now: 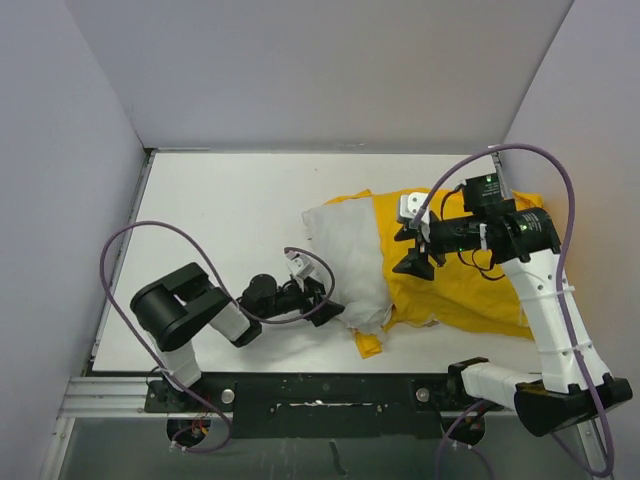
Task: Put the pillow into the pillowcase
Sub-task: Stuff the pillow into the pillowcase.
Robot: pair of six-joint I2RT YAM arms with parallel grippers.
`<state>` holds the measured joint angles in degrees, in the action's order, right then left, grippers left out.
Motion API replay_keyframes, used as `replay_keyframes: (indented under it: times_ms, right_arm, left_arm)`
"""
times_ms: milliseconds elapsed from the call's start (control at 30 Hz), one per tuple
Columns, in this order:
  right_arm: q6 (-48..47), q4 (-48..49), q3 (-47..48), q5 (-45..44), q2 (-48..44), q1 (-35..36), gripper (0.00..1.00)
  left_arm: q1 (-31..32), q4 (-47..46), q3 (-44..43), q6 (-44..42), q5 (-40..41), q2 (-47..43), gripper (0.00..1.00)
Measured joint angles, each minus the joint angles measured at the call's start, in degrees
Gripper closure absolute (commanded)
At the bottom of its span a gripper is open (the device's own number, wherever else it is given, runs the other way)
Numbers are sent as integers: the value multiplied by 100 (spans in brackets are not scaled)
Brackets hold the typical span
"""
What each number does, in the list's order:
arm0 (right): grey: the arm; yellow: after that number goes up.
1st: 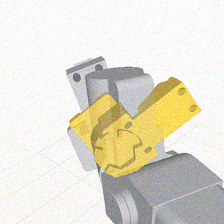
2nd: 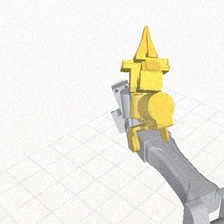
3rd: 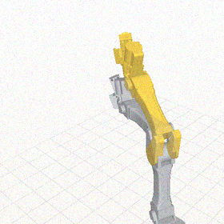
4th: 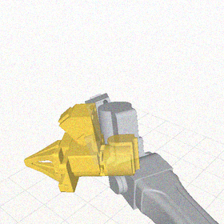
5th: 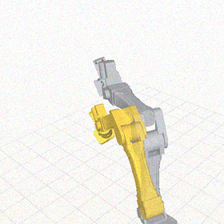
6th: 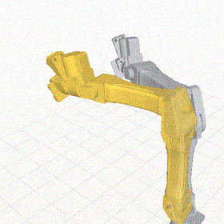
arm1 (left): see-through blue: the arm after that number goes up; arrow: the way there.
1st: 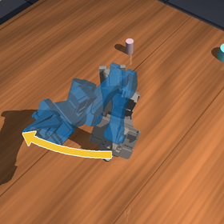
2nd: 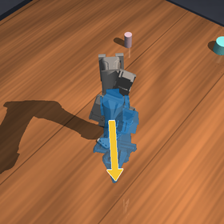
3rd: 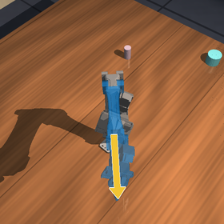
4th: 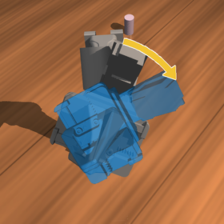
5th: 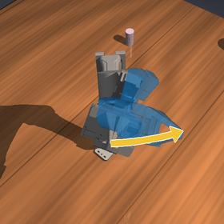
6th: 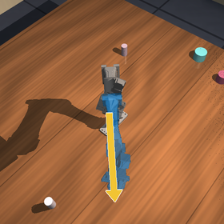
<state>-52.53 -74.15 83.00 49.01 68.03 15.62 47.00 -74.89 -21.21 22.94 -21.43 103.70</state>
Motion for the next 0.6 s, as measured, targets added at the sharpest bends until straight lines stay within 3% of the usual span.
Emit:
replay_keyframes:
  times_ms: [200, 467, 533, 600]
  right_arm:
    - [1436, 1069, 455, -686, 446, 2, 44]
    - [2929, 2277, 592, -2693, 2057, 393, 41]
    - [3250, 2496, 592, -3191, 2247, 476, 47]
    - [3412, 2610, 592, -3460, 2332, 509, 62]
  left_arm:
    - [-413, 1392, 216, 492, 46, -1561, 3]
    - [-1169, 3668, -83, 1123, 157, -3836, 2]
    - [-1488, 4059, -306, 1335, 57, -3904, 2]
    - [-1766, 4395, -619, 1576, -87, -3751, 2]
